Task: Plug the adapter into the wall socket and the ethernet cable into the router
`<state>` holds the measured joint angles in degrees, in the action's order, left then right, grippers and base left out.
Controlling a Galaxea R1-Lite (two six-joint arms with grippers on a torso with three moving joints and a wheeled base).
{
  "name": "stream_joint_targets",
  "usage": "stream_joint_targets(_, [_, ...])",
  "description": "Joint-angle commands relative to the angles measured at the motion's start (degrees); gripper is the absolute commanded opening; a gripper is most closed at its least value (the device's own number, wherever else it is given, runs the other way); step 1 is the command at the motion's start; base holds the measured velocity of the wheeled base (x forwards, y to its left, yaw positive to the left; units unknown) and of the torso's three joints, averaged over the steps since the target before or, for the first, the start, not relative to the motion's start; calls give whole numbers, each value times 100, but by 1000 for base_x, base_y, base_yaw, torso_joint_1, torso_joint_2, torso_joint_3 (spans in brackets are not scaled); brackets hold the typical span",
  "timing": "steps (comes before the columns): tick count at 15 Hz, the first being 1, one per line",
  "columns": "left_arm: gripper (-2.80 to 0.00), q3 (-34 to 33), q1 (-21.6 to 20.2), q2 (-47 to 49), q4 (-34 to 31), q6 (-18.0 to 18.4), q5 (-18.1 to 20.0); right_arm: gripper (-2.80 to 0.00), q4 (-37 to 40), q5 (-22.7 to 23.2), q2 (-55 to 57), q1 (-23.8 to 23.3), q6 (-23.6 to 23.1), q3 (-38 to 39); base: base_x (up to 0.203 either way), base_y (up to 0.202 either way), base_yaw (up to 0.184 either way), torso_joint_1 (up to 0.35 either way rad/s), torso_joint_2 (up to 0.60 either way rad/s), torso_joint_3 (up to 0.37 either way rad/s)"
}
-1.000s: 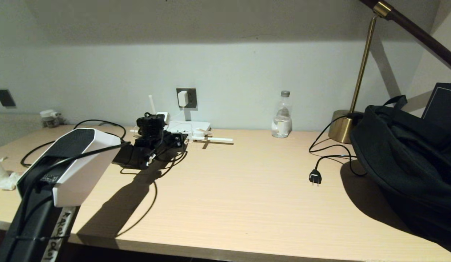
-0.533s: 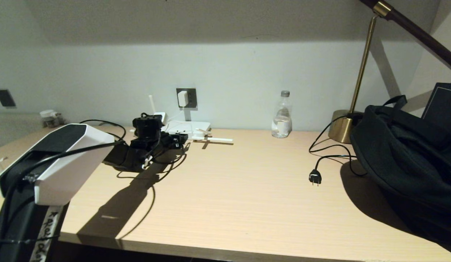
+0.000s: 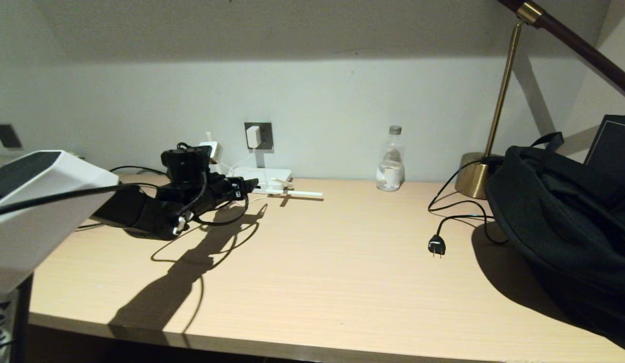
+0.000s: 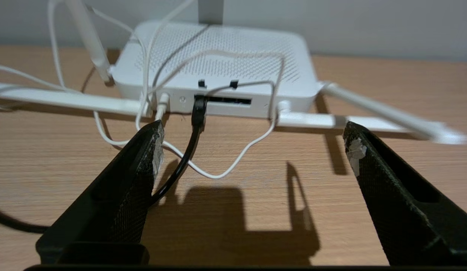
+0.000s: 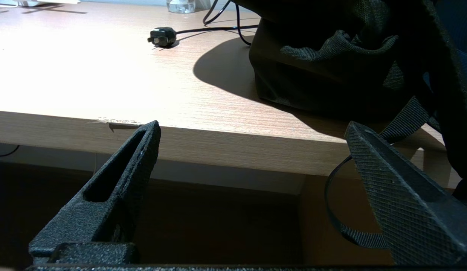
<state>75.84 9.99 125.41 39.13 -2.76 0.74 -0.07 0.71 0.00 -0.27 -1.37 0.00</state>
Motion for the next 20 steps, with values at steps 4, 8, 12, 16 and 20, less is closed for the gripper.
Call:
stream_joint_targets(4, [0, -701, -7, -1704, -29, -57, 39, 0, -1, 0, 0, 0, 49, 0, 0, 0, 0, 0, 0, 0])
stream_joint_targets(8, [0, -1104, -388, -3104, -628, -63, 14, 0, -1, -49, 0, 0, 69, 0, 0, 0, 0, 0, 0, 0])
stream_joint_targets(12, [0, -2084, -680, -4367, -1586, -245, -386, 0, -10, -71, 0, 0, 93, 0, 0, 0, 0, 0, 0, 0])
stream_joint_targets(16, [0, -3303, -592, -5367, -1646, -299, -961, 0, -10, -71, 0, 0, 93, 0, 0, 0, 0, 0, 0, 0])
stream_joint_targets(20, [0, -4749, 5, -6889, -1694, -296, -2272, 0, -10, -71, 0, 0, 93, 0, 0, 0, 0, 0, 0, 0])
